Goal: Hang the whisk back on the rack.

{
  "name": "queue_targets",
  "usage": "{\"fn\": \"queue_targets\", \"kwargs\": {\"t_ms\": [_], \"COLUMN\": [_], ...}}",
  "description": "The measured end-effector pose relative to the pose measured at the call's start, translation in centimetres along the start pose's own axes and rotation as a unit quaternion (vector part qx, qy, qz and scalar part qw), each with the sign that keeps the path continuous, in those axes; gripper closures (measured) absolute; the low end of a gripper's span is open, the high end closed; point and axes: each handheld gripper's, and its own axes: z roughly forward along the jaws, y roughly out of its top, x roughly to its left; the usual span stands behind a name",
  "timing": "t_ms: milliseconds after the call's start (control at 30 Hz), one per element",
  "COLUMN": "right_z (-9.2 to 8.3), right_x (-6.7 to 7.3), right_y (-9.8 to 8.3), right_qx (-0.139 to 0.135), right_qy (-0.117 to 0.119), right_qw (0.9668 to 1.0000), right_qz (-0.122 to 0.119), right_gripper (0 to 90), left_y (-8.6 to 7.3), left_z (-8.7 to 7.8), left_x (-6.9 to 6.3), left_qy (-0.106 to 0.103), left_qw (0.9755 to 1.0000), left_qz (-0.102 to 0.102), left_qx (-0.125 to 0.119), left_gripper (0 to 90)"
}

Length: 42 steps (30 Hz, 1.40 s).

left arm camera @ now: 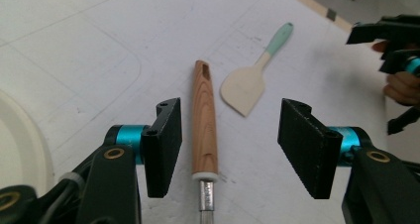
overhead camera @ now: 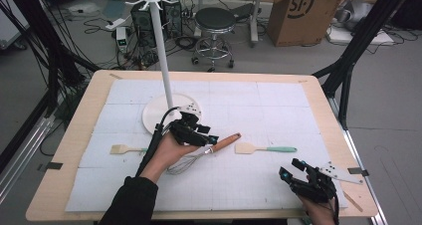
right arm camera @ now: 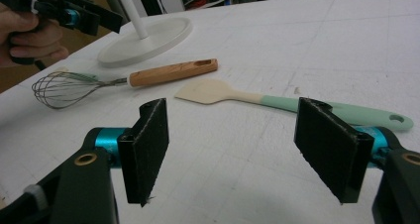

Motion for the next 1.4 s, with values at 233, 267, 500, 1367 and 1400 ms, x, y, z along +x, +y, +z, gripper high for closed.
{"fn": "queue_targets", "kwargs": {"t_ms": [233,267,500,1367,1400], "right_z": [-0.3,-0.3,-0.5,-0.6,-0.6], "right_x": [-0.1,-0.1,-0.3,-0.5,-0.5], "right_y": [0.1,0.1,0.1,0.0,0.0], "right_qx": [-0.002,-0.004,-0.011,-0.012,-0.013], "right_qy": [-0.002,-0.002,-0.005,-0.011,-0.011], "right_qw": [1.0000,1.0000,0.9999,0.9999,0.9998], "right_qz": [0.004,0.005,0.003,0.006,0.005], "right_gripper": [28.9,29.0,28.9,28.9,29.0], "left_y": [0.3,0.3,-0.1,-1.1,-1.1], "left_z": [1.8,1.9,3.2,5.2,5.2], "left_x": [0.4,0.4,0.8,1.1,1.1], "left_qy": [-0.014,-0.011,-0.012,-0.039,-0.039], "left_qw": [0.9992,0.9990,0.9964,0.9866,0.9867], "left_qz": [0.000,-0.001,-0.001,-0.033,-0.032], "left_qx": [0.039,0.042,0.083,0.155,0.155], "left_gripper": [45.0,45.0,45.0,48.6,48.6]}}
